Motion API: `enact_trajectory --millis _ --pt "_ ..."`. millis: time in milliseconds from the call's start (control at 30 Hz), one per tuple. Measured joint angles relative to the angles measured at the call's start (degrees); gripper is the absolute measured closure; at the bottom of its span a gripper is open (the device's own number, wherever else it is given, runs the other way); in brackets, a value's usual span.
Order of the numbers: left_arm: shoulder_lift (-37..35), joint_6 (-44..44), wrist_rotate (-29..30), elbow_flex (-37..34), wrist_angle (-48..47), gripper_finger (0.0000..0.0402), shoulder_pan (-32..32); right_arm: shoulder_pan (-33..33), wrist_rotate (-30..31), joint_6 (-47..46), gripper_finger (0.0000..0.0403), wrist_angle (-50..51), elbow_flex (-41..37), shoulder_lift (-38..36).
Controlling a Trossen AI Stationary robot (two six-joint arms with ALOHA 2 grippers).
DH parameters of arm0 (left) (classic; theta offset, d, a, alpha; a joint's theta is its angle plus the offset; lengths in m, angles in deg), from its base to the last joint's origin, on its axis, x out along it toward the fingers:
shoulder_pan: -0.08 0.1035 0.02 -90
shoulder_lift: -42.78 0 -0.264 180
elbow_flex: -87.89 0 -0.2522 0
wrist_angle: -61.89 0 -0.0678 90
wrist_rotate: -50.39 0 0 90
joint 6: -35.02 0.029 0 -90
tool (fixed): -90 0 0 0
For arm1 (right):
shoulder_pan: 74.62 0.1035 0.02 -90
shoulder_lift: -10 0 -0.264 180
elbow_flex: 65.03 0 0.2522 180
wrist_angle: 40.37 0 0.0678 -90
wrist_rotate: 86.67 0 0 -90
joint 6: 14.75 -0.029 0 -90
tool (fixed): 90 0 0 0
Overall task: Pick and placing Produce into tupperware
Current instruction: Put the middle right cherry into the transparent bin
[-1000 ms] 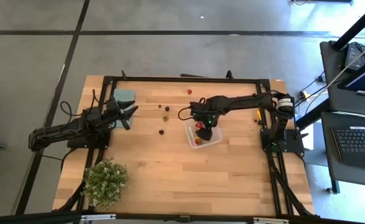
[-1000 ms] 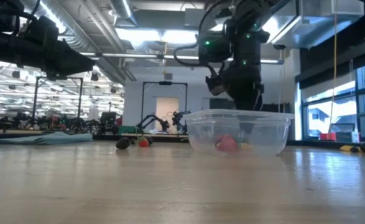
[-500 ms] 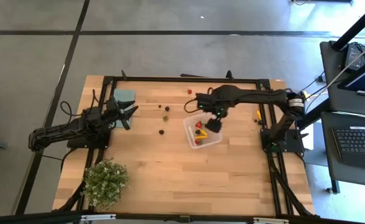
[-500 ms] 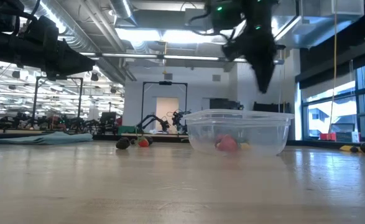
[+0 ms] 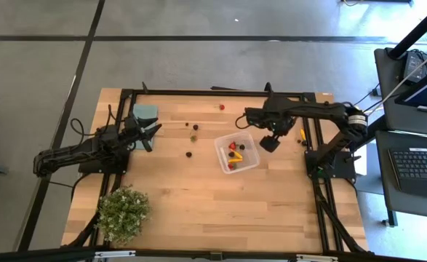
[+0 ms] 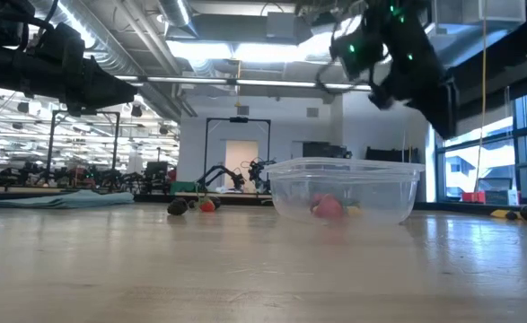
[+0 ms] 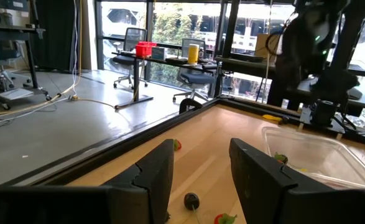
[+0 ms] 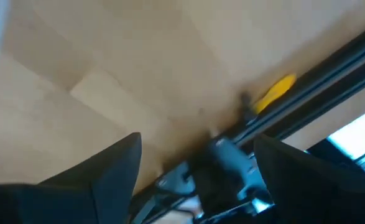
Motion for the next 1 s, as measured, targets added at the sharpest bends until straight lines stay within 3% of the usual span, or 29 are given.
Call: enact_trajectory --millis 467,1000 --pt "0.0 -0.2 0.0 0.0 0.0 0.0253 0.0 -11.6 -1.7 11.2 0.0092 -3.6 -13.1 8.6" --pt "0.0 -0.2 0.0 0.0 0.0 0.0253 0.0 -17.9 1.3 22.7 0.0092 -7.8 -14.3 13.4"
